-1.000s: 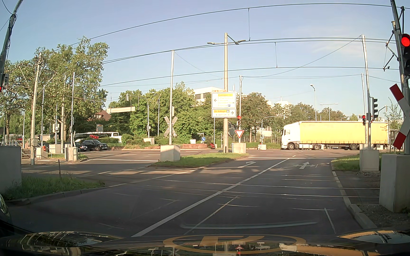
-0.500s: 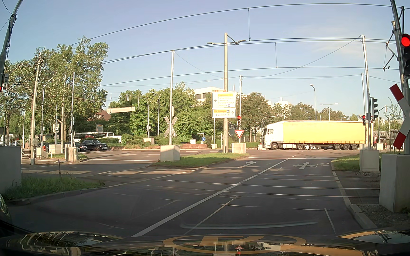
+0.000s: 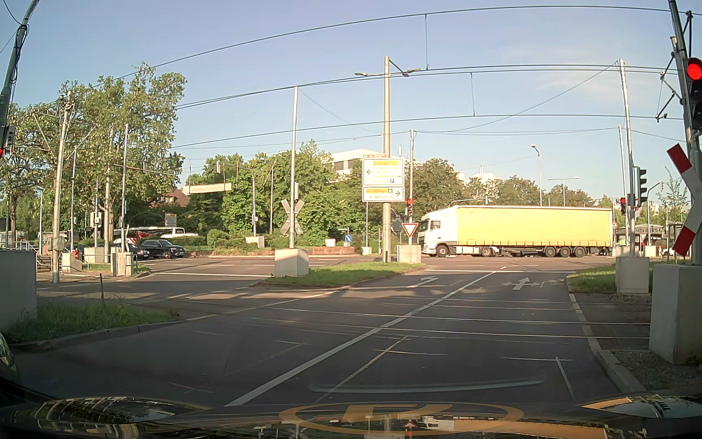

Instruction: Follow the waypoints while adhering to traffic rules and regulations

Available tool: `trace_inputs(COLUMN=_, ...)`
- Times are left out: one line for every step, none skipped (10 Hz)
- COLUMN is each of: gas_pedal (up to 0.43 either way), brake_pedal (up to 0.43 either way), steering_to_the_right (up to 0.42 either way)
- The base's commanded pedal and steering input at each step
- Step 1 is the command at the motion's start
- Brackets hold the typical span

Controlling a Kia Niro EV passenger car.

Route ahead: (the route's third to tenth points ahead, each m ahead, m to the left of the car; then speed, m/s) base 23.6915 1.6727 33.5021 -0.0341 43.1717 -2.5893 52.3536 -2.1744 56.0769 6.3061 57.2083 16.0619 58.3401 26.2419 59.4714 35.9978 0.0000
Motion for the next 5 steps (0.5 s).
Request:
trace_inputs(gas_pedal=0.000, brake_pedal=0.280, steering_to_the_right=0.249)
trace_inputs(gas_pedal=0.000, brake_pedal=0.280, steering_to_the_right=0.249)
trace_inputs(gas_pedal=0.000, brake_pedal=0.280, steering_to_the_right=0.249)
trace_inputs(gas_pedal=0.000, brake_pedal=0.280, steering_to_the_right=0.249)
trace_inputs(gas_pedal=0.000, brake_pedal=0.280, steering_to_the_right=0.249)
